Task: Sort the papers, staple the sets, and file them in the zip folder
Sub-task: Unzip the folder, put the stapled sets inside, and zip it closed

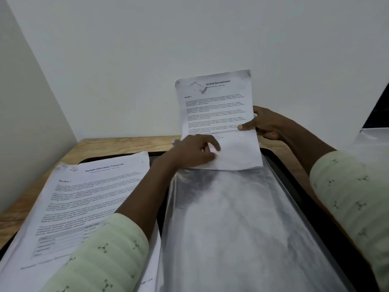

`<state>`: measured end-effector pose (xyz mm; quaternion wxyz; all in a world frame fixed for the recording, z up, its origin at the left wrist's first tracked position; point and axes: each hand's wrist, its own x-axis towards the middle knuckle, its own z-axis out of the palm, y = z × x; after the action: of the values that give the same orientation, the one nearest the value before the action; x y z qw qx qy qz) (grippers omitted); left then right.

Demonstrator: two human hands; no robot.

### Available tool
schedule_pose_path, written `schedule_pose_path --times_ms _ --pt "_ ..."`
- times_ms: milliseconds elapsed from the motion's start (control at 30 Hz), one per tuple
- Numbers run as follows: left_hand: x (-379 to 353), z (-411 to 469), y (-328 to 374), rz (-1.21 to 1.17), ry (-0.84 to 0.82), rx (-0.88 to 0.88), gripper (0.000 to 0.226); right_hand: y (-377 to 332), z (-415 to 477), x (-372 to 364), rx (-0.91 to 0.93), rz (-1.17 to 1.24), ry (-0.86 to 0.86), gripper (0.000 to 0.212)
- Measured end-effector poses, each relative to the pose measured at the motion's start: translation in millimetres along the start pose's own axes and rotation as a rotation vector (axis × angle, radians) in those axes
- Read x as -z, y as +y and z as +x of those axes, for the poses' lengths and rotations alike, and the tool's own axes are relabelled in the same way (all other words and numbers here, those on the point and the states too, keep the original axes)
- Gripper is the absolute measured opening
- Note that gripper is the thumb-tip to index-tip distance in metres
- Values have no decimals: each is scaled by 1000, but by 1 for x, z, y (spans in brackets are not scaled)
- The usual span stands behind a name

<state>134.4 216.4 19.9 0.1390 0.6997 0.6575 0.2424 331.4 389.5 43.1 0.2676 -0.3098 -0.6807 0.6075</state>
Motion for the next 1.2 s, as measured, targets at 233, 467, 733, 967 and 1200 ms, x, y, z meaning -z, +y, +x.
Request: schedule_pose_path --times_ms 233,467,733,967,1200 --pt "-24 19 57 -6 -78 -167 26 -9 -2 -5 -33 -1 11 65" --pt "-44 38 77 -12 -18 -147 13 -14 -16 -2 -168 -96 32 50" --pt "-46 50 76 -157 139 -77 12 -13 -14 8 -256 -138 43 49" --pt "-7 26 32 54 -57 22 41 -1 -9 16 -273 -172 69 28" --pt "25 -5 -16 39 -25 182 16 16 6 -4 6 -189 299 38"
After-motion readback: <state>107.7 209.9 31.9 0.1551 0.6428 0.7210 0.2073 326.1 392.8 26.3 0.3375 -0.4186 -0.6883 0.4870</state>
